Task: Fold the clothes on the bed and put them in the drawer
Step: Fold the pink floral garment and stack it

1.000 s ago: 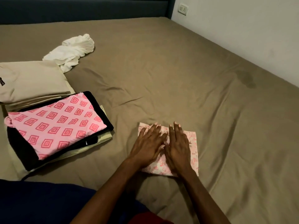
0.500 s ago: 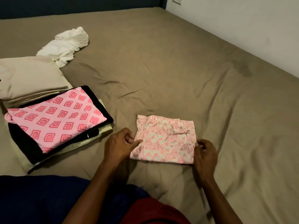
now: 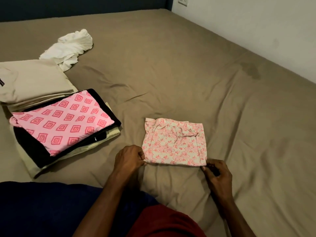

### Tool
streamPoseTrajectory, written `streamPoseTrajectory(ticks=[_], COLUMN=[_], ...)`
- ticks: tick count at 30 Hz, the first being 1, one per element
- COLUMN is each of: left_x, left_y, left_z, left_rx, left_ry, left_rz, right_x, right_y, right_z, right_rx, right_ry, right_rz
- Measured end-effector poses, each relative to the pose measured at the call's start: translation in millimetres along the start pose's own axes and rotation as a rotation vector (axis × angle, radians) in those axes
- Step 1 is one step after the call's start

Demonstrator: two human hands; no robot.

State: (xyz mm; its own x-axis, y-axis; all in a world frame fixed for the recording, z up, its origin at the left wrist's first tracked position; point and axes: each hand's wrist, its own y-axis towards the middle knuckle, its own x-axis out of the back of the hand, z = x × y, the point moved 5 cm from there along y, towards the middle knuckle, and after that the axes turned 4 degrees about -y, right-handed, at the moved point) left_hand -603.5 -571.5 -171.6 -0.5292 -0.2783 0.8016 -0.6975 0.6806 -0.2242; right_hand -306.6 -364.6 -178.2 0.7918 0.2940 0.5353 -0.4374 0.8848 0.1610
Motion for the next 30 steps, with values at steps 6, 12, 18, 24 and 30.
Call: streamPoseTrajectory(ticks=[6, 12, 18, 24, 30], left_x=[15, 20, 28, 21, 16], left_y=[-7, -12, -12, -11, -10], left_z=[2, 1, 2, 3, 15], left_rx=[-0.027, -0.067, -0.092, -0.084, 0.131], left_ry=[0.009, 0.094, 0.072, 0.031, -0.194], left_rz=[-0.120, -0.170, -0.226, -0.142, -0.069], right_x=[4, 1, 2, -3, 0], right_y=[3, 4, 4, 4, 1], right_z=[-12, -19, -20, -15, -10], right_rx=[-0.026, -0.077, -0.086, -0.006, 0.025], right_ry=[0.000, 0.024, -0.008, -0.056, -0.084], right_rz=[-0.098, -0.224, -0.306, -0.206, -0.147])
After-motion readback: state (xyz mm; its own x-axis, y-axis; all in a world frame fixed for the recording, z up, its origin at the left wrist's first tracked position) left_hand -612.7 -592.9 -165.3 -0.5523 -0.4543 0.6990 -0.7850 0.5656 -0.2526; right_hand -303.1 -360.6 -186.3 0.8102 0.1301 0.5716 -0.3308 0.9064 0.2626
